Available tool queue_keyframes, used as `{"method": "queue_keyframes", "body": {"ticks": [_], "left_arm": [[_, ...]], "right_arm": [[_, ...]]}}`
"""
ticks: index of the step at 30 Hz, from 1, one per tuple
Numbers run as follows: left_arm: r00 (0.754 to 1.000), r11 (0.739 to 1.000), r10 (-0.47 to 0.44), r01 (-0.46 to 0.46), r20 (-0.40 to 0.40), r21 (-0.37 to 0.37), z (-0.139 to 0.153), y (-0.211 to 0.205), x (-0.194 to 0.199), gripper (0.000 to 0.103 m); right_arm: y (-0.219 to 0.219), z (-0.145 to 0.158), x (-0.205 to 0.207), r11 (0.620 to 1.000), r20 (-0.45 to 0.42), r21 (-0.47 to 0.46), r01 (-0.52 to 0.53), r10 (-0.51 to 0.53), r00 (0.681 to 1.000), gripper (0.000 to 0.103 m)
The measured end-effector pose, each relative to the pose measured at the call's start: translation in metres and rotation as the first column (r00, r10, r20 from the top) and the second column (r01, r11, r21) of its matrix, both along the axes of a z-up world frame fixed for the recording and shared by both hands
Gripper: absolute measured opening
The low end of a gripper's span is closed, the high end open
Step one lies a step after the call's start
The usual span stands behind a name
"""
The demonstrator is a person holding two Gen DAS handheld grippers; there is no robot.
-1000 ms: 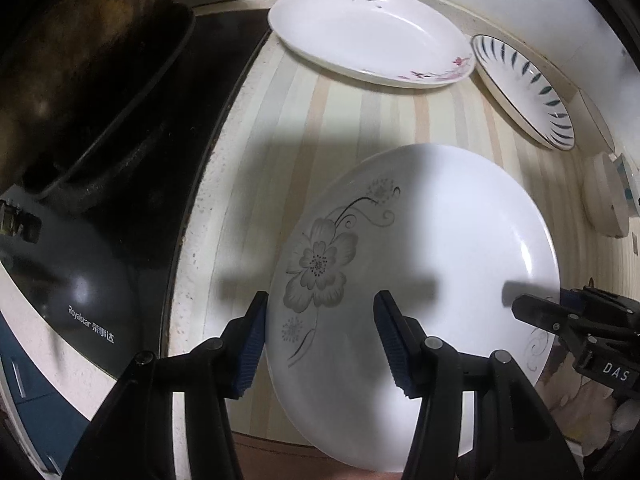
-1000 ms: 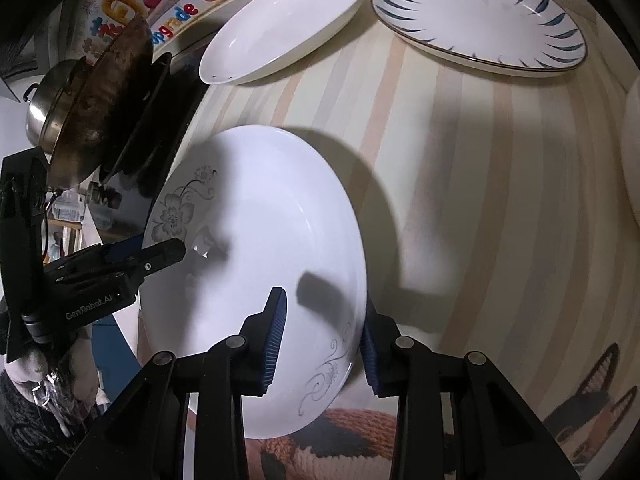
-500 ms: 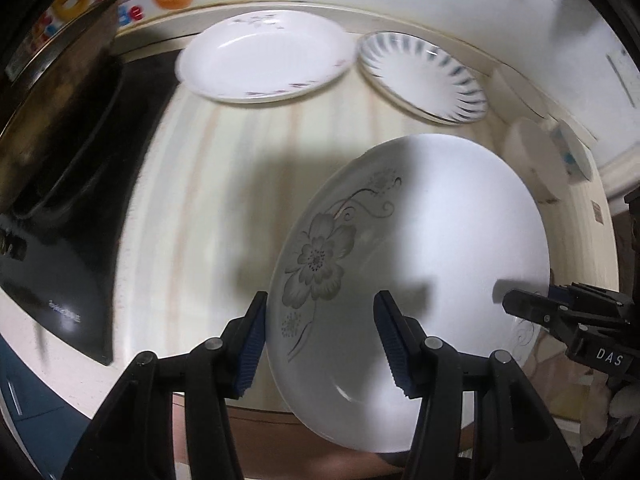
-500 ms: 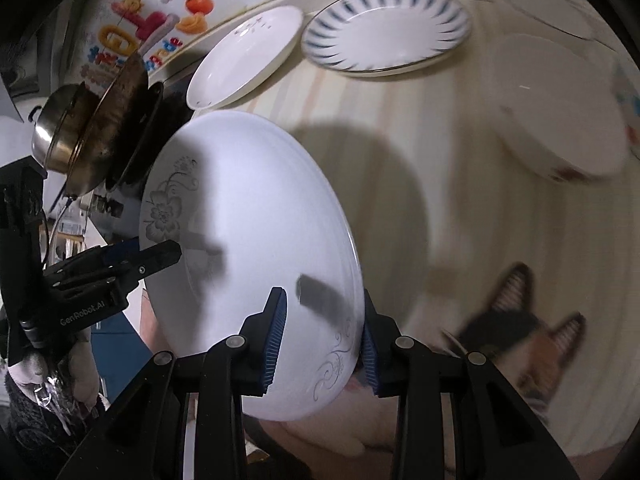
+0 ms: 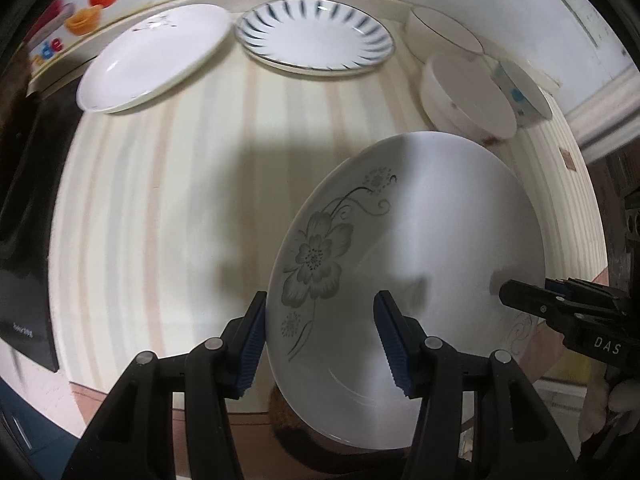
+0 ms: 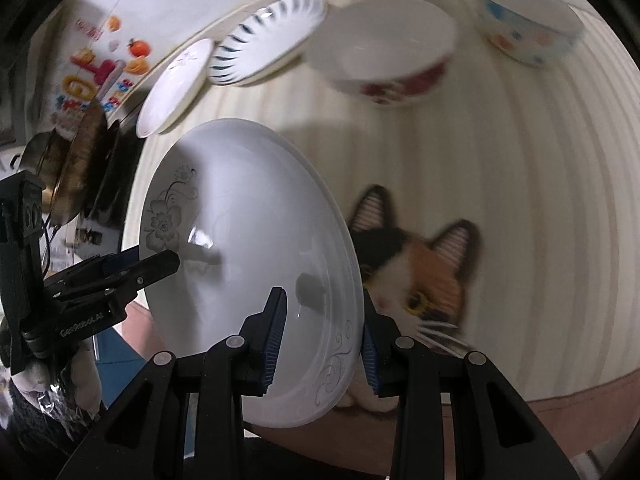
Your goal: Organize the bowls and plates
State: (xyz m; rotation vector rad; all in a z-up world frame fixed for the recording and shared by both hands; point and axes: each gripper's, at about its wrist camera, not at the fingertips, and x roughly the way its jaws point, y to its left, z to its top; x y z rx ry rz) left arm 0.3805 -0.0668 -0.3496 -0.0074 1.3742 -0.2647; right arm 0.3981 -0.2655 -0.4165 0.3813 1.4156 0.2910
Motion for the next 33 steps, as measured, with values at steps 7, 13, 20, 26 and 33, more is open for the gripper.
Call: {"method": "queue_keyframes", "body": {"ticks": [7, 13, 20, 26, 33], "left_arm": [[1.0, 0.999, -0.027, 0.028, -0.014, 0.017, -0.011, -0.012, 0.002, 0.05], [0.999, 0.999, -0.024, 0.025, -0.023, 0.031, -0.017, -0.017, 0.005, 0.05], [0.999, 0.999, -0.01, 0.012, -0.038, 0.053, -0.024, -0.018, 0.007, 0.05], [0.999, 0.998, -0.001, 0.003, -0.032, 0.07, -0.028, -0.027, 0.012, 0.05], [0.997, 0.996, 0.035, -0.041, 0.074, 0.076, 0.026, 0.006, 0.015, 0.05]], "right_arm": [[-0.017, -0.013, -0.001, 0.999, -0.016, -0.009, 0.045, -0.045, 0.999, 0.037], [-0.026, -0.022, -0.003, 0.998, -0.028, -0.01, 0.062, -0.062, 0.998, 0.037], [-0.03, -0.024, 0.001, 0.998, -0.04, 0.008, 0.065, -0.065, 0.997, 0.037], [-0.031, -0.028, 0.007, 0.999, -0.061, 0.007, 0.048, -0.048, 0.997, 0.037], [-0.036, -0.014, 0.007, 0.998, -0.088, -0.026, 0.062, -0.064, 0.994, 0.037]]}}
